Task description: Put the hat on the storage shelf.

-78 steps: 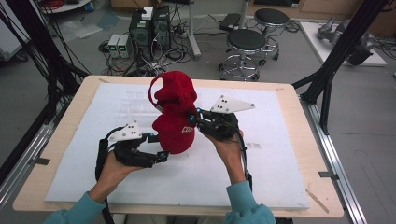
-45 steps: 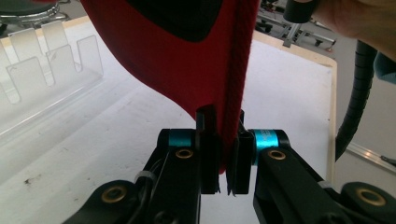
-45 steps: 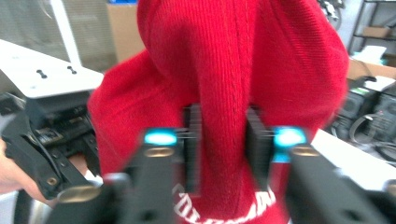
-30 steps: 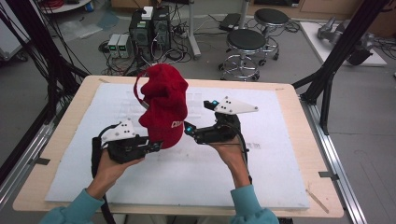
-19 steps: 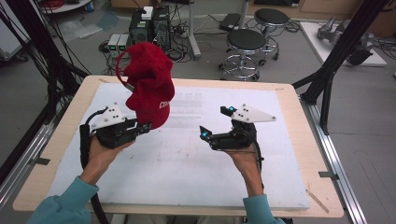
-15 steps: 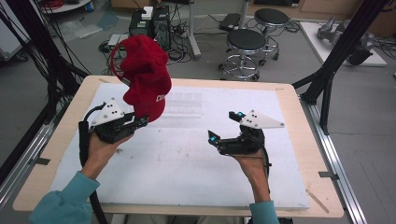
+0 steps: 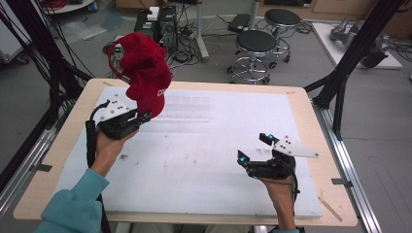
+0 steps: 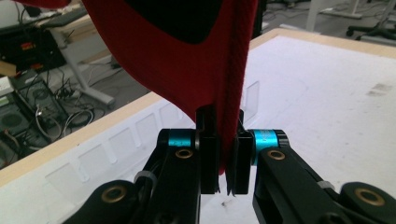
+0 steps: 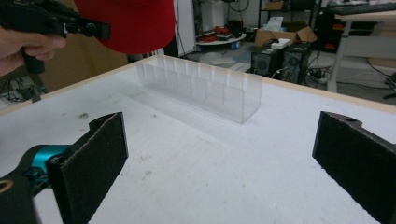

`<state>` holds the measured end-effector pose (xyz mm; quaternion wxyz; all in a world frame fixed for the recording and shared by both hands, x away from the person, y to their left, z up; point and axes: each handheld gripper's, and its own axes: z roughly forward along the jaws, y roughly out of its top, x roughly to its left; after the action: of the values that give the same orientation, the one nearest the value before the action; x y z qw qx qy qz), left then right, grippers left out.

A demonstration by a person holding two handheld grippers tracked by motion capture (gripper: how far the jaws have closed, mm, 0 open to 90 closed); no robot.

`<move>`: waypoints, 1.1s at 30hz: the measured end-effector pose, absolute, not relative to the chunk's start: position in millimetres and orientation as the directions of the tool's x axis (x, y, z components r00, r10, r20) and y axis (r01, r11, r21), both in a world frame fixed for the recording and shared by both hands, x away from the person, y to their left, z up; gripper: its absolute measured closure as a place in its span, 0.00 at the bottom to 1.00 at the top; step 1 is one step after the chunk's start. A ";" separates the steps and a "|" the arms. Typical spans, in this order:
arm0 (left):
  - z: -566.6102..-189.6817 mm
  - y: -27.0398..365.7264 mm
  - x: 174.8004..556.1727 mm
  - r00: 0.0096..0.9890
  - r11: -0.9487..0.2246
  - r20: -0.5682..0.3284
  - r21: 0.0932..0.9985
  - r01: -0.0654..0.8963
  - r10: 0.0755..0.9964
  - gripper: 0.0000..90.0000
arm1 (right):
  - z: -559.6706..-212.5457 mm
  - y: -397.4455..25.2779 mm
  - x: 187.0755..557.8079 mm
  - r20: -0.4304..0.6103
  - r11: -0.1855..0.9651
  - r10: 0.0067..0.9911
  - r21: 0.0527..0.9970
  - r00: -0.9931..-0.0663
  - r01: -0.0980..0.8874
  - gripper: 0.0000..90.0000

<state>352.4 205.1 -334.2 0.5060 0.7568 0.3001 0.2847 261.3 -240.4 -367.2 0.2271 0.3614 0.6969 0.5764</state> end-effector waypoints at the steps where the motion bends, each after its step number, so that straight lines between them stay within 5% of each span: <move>1: -333.1 204.9 354.3 0.652 -0.309 0.130 0.936 0.168 0.747 0.95 | -373.7 -246.0 257.8 0.103 0.069 0.775 0.967 -0.623 0.246 0.02; 12: -319.4 203.0 379.2 0.627 -0.354 0.186 0.922 0.154 0.756 0.95 | -399.2 -257.0 246.2 0.090 0.066 0.808 0.968 -0.582 0.241 0.02; 33: -357.3 195.3 420.6 0.578 -0.320 0.144 0.923 0.215 0.803 0.95 | -434.1 -268.5 242.9 0.103 0.000 0.854 0.980 -0.510 0.198 0.02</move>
<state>420.6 195.3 -357.3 0.4744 0.7510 0.3390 0.3098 242.9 -268.5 -434.1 0.2832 0.4060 0.6480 0.5789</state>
